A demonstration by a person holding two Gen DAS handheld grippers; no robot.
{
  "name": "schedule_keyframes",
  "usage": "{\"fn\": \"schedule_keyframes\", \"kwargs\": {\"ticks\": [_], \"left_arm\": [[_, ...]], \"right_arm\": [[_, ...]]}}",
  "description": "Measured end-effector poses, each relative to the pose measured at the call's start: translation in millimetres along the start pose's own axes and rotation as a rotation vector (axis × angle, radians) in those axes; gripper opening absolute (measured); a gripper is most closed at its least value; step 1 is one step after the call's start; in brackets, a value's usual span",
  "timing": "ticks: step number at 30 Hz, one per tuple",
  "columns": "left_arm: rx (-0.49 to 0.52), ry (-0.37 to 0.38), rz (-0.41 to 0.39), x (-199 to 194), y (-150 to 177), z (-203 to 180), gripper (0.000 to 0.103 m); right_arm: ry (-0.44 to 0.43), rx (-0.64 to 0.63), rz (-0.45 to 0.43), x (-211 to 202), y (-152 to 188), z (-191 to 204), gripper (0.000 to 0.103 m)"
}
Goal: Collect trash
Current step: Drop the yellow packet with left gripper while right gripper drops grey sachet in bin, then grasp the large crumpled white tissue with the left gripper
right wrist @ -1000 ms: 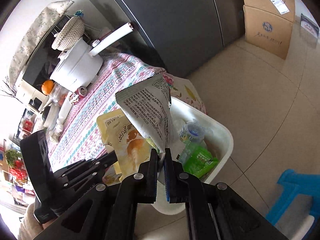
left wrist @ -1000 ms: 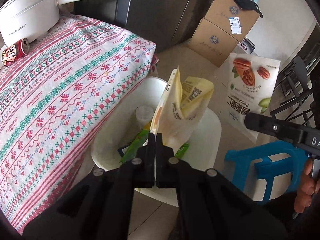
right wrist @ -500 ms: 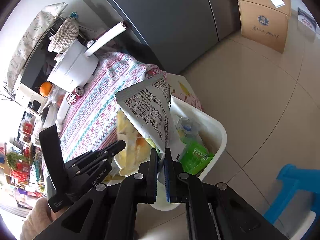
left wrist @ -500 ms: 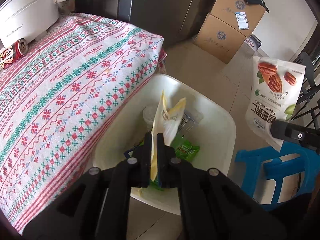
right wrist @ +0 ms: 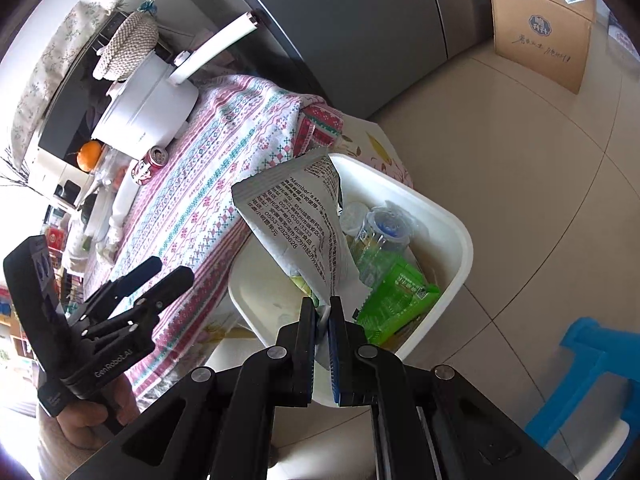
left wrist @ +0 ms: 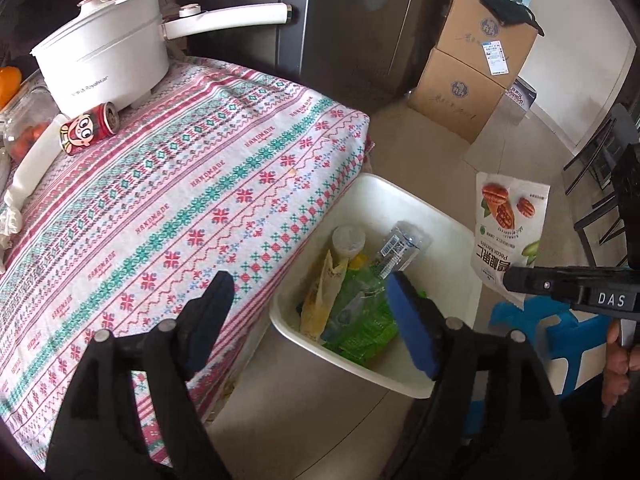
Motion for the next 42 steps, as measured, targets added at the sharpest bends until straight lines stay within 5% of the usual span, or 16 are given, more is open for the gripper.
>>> {"fn": "schedule_keyframes", "kwargs": {"ticks": [8,9,12,13,27,37,42], "left_arm": [[-0.021,-0.071,0.001,-19.8,14.4,35.2,0.094],[-0.023,-0.078,-0.002,-22.3,15.4,39.0,0.094],[-0.03,-0.095,-0.011,-30.2,17.2,50.9,0.097],[-0.035,-0.1,-0.013,-32.2,17.7,55.2,0.097],[-0.168,-0.175,-0.019,-61.7,19.7,133.0,0.098],[-0.359,-0.341,0.004,-81.5,7.6,267.2,0.098],[-0.611,-0.358,-0.034,-78.6,12.3,359.0,0.096]], "right_arm": [[0.002,-0.012,0.066,13.1,8.7,6.9,0.012],[0.002,-0.008,0.072,14.0,9.4,7.4,0.017],[0.019,0.013,0.063,13.6,7.8,8.9,0.057],[0.028,0.012,0.051,12.3,6.3,9.8,0.06],[0.078,-0.106,-0.043,11.7,-11.4,64.8,0.073],[0.054,-0.241,-0.087,27.0,-22.0,137.9,0.078],[0.047,-0.278,-0.066,43.7,-23.6,159.4,0.079]]}}
Point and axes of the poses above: each gripper's, at about its wrist camera, not at the fingertips, and x roughly the way its jaws point, z to its left, y to its underside, the point moved 5 cm from there along x, roughly the way its jaws point, and after that the axes turned 5 degrees about -z, right-handed, at the moved point
